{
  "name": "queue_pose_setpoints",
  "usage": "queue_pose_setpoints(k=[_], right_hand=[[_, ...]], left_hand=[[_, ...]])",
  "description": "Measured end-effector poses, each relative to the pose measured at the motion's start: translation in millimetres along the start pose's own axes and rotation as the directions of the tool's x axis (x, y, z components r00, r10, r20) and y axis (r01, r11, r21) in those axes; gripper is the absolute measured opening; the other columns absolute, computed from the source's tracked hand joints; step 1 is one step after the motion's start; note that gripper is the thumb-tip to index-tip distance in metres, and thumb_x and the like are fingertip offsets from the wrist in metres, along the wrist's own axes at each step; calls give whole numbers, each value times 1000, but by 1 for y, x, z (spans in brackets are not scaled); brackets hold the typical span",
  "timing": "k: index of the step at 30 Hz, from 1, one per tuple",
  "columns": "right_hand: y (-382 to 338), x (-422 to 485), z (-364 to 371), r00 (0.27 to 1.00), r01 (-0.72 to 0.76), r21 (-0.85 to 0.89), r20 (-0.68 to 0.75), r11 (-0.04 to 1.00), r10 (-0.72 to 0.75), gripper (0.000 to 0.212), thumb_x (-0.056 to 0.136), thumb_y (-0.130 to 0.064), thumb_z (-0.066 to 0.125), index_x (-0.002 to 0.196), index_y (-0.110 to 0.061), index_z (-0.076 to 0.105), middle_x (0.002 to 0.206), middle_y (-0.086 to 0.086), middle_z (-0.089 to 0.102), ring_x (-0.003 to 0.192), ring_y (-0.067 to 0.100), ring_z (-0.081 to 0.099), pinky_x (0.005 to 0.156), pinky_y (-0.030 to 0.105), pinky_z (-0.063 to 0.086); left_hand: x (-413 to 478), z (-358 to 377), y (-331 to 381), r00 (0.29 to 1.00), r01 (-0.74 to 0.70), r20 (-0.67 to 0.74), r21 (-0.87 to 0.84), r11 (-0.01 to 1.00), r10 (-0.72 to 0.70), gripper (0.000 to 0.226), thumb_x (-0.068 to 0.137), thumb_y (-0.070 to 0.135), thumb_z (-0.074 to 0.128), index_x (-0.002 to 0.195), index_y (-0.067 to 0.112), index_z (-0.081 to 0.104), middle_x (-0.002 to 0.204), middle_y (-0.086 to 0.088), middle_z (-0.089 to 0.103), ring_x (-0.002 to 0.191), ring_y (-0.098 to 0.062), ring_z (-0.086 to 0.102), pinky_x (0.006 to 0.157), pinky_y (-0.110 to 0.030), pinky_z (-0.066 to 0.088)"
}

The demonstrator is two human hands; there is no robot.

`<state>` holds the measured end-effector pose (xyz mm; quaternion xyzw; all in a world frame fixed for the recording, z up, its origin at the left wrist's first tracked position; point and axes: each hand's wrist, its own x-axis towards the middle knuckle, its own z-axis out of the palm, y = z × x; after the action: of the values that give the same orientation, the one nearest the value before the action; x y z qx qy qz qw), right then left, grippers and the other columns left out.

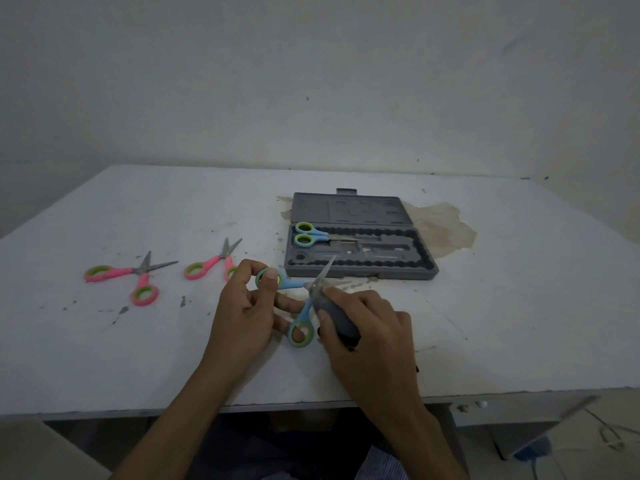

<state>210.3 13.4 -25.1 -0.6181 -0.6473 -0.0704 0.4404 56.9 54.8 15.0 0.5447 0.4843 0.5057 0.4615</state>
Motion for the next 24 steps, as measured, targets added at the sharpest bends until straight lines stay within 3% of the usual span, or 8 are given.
queue_pose_setpoints(k=[3,7,10,12,15,17,20,24], right_hand=[[1,3,-1,990,-105,44,-93,993,109,36,86,-41,55,120,-31,62,95,-7,63,82,12,56,70,33,42],[-3,0,-1,1000,25,7,-4,1000,-25,36,86,-41,57,121,-32,59,94,-8,62,84,11,54,72,34,43],[0,4,-3,983,-110,53,-145,993,116,37,85,-39,57,121,-31,60,93,-6,62,80,11,56,70,34,43],[0,4,-6,988,-47,30,-144,998,51,37,85,-38,59,122,-29,61,95,-6,62,83,12,55,71,32,40],[-7,4,-6,989,147,-15,7,989,-147,38,85,-40,60,122,-32,59,96,-5,62,86,13,55,74,32,40],[-6,10,-7,989,147,-56,39,988,-145,37,84,-42,57,120,-34,57,93,-4,61,82,15,54,73,33,39],[0,19,-11,998,-14,-60,-60,998,10,36,82,-40,60,117,-31,61,89,-4,59,80,15,52,72,32,34],[-1,13,-9,982,190,-127,38,974,-186,38,81,-39,63,117,-27,62,93,1,61,82,18,54,72,32,37]], left_hand=[[1,0,-1,1000,9,-6,17,1000,-8,19,101,29,43,92,14,49,71,-11,75,43,-20,62,35,-14,39],[0,0,0,1000,4,-14,34,999,-4,19,102,30,42,92,16,50,71,-10,75,44,-20,62,36,-15,39],[-3,0,2,1000,4,-16,29,1000,-3,19,102,29,42,92,14,50,71,-9,76,43,-19,62,35,-14,38],[-4,1,3,1000,-8,-15,29,1000,8,20,101,29,42,94,12,50,70,-8,75,42,-17,62,36,-14,39],[-5,1,3,999,-36,-2,56,998,36,18,101,29,43,95,14,51,68,-7,75,45,-16,64,39,-16,44],[-5,1,3,999,-45,2,56,997,45,17,101,29,44,95,15,51,68,-7,74,46,-16,65,42,-17,47],[-5,0,3,999,-45,4,38,998,45,16,101,28,44,95,15,51,68,-6,75,46,-15,65,43,-17,48],[-5,-1,2,998,-59,-6,30,998,59,15,101,29,44,94,17,52,67,-7,74,46,-16,65,43,-19,49]])
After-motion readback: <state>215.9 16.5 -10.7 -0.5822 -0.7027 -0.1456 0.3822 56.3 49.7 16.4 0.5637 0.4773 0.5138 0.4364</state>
